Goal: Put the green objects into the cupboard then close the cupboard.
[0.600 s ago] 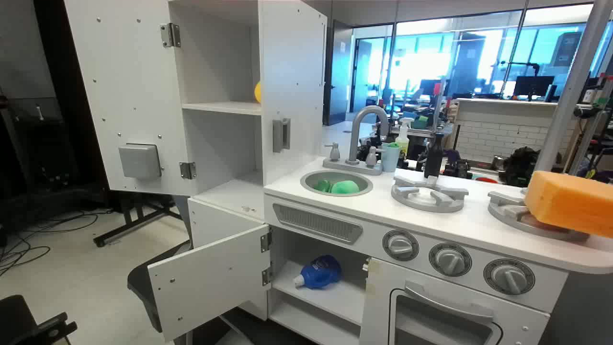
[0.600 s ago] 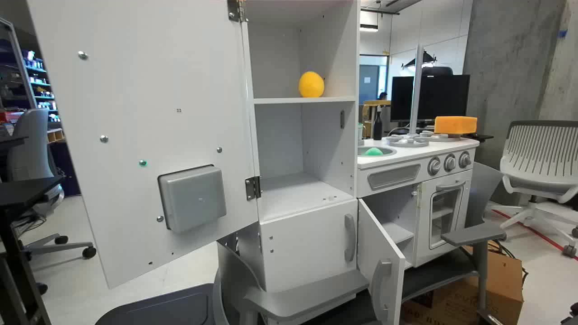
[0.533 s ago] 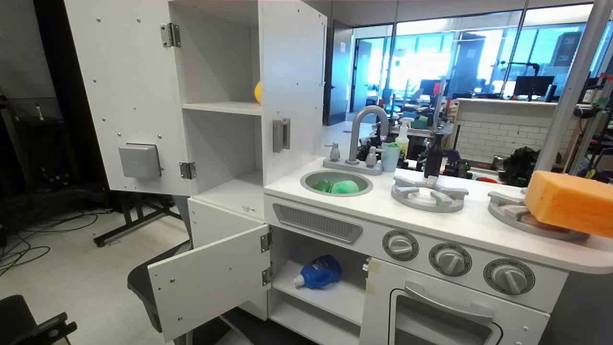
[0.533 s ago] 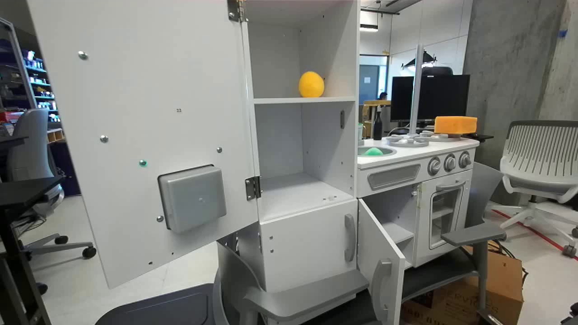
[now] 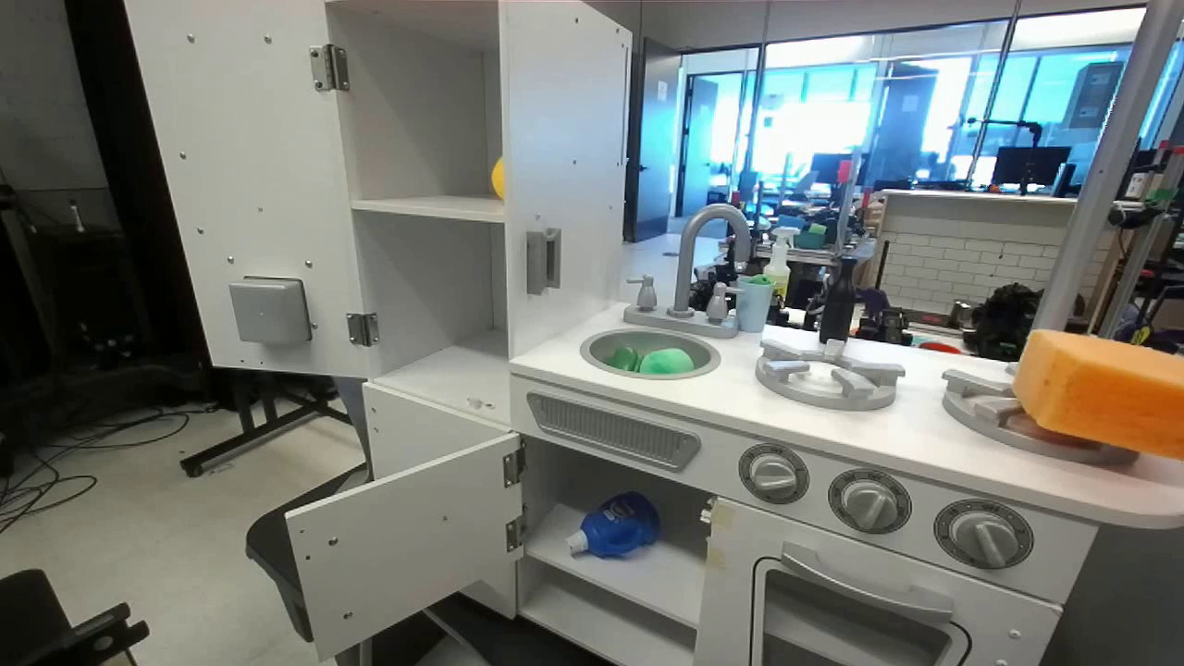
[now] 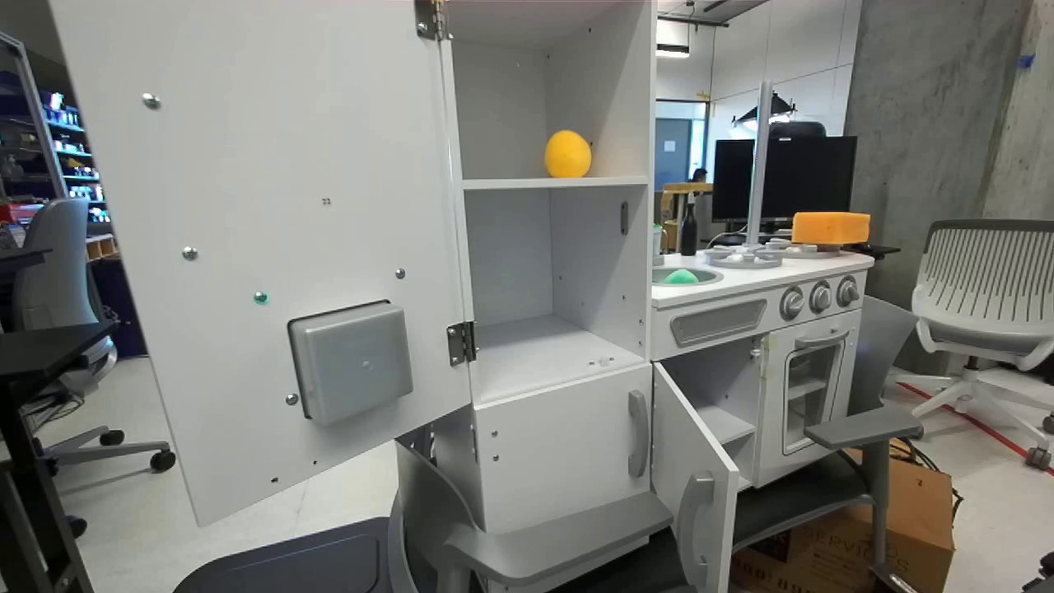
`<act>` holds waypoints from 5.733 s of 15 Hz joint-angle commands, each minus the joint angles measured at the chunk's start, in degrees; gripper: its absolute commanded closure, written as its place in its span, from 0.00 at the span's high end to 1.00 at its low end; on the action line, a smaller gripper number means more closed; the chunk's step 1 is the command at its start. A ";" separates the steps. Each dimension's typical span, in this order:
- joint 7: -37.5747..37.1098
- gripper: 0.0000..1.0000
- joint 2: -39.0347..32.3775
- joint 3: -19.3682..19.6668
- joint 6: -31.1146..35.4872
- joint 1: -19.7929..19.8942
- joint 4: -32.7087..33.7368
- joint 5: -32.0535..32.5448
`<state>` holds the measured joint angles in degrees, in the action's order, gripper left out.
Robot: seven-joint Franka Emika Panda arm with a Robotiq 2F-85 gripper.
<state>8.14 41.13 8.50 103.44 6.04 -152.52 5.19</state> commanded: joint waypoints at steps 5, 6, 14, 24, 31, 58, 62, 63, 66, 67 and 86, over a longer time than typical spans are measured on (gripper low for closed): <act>-0.03 1.00 -22.59 -0.49 9.39 -0.37 18.98 1.19; 0.47 1.00 -25.92 -0.29 10.59 -0.38 21.71 1.10; 0.93 1.00 -51.90 -2.81 10.70 -1.29 49.46 0.42; 5.28 1.00 -79.82 -6.28 9.14 -2.68 80.75 3.74; 8.44 1.00 -97.45 -7.64 5.48 -4.75 99.72 4.01; 56.32 1.00 -114.52 -14.45 -2.21 0.67 124.05 -1.63; 59.85 1.00 -112.44 -14.61 -2.97 -0.80 124.46 -1.12; 60.25 1.00 -112.12 -14.65 -3.25 -1.38 124.55 -1.01; 61.64 1.00 -112.53 -14.59 -2.79 -2.74 124.86 -0.88; 61.96 1.00 -112.82 -14.42 -2.61 -3.10 124.83 -0.76; 62.60 0.28 -115.25 -11.32 -2.62 -3.76 125.09 1.76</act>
<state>70.72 -74.29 -3.85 102.12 3.15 -28.83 5.77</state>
